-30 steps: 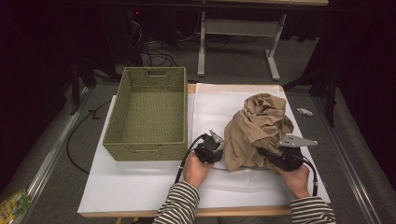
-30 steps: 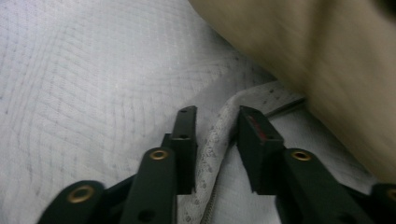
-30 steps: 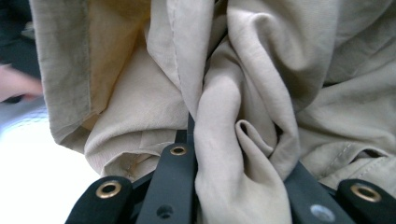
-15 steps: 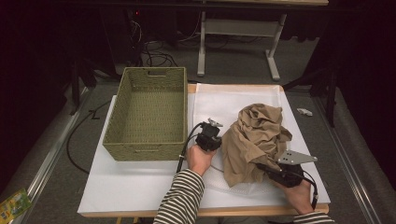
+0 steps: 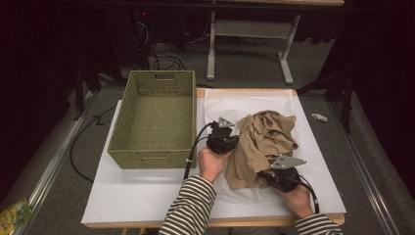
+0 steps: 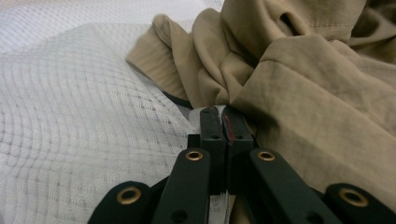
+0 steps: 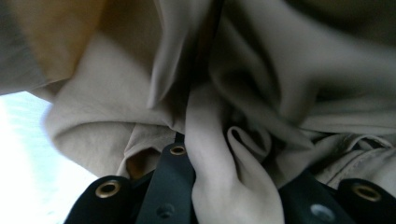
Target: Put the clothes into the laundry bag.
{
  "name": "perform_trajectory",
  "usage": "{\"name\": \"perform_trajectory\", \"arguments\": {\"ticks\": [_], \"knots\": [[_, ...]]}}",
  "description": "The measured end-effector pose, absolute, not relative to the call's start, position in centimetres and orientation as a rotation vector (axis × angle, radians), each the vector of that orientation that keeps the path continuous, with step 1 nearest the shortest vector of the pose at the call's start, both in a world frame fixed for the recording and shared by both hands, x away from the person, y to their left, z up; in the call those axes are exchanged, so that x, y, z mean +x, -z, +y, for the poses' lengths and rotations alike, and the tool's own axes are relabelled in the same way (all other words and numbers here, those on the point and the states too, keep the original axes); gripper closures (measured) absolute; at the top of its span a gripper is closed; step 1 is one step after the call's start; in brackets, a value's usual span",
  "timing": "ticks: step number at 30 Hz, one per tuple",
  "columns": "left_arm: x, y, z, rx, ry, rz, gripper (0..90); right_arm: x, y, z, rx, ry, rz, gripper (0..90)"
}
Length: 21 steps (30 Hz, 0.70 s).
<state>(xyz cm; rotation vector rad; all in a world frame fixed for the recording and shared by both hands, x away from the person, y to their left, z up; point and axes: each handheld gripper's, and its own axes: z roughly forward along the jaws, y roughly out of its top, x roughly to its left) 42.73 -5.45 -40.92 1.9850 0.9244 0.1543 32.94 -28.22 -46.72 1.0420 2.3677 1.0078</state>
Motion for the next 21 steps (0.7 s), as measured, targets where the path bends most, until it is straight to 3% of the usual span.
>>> {"name": "perform_trajectory", "arguments": {"ticks": [4,5,7,9,10,13,21], "knots": [[42.8,41.0,-5.2,1.995,-0.150,0.929,89.0,33.1,46.8,-28.2,1.053,-1.016,2.372,75.3],[42.9,41.0,-5.1,1.998,-0.146,0.930,89.0,32.7,46.4,-28.4,1.064,-1.020,2.365,63.6],[42.8,41.0,-5.0,1.998,-0.146,0.932,89.0,32.4,46.2,-28.6,1.067,-1.015,2.362,58.2],[42.6,41.1,-5.0,2.004,-0.162,0.926,89.0,31.4,45.3,-29.5,1.096,-1.033,2.351,44.3],[42.6,41.1,-5.0,2.005,-0.160,0.927,89.0,31.2,44.9,-29.8,1.107,-1.048,2.345,42.0],[42.9,41.3,-4.8,2.009,-0.157,0.944,89.0,30.4,43.8,-30.6,1.127,-1.078,2.326,38.0],[42.8,41.8,-4.3,2.024,-0.165,0.962,88.9,28.6,40.6,-32.1,1.094,-1.177,2.226,37.5]]}}
